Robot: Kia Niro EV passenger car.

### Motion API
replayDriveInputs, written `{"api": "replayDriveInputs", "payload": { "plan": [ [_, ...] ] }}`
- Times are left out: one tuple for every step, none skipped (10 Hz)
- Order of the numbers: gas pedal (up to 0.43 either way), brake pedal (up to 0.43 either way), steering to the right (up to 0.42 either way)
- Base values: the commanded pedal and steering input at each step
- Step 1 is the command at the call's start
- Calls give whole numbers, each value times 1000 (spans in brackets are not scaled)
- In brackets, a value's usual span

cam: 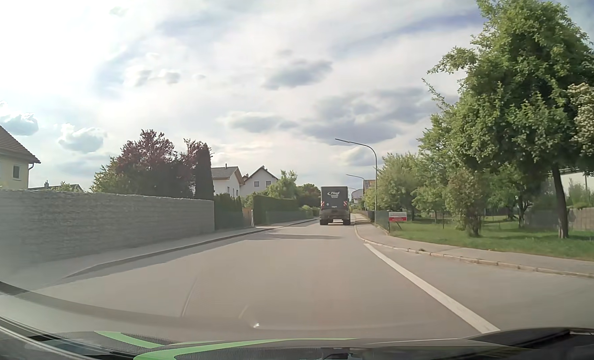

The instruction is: Follow the waypoints while adhering to traffic rules and regulations

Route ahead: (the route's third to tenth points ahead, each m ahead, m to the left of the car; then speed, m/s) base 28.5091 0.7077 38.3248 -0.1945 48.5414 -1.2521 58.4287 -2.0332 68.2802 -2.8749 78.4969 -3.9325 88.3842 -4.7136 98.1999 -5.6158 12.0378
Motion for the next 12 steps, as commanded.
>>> {"api": "replayDriveInputs", "payload": {
  "plan": [
    [157,0,6],
    [157,0,7],
    [157,0,8],
    [157,0,8],
    [157,0,10],
    [157,0,10],
    [157,0,11],
    [157,0,12],
    [157,0,14],
    [157,0,14],
    [157,0,14],
    [138,0,14]
  ]
}}
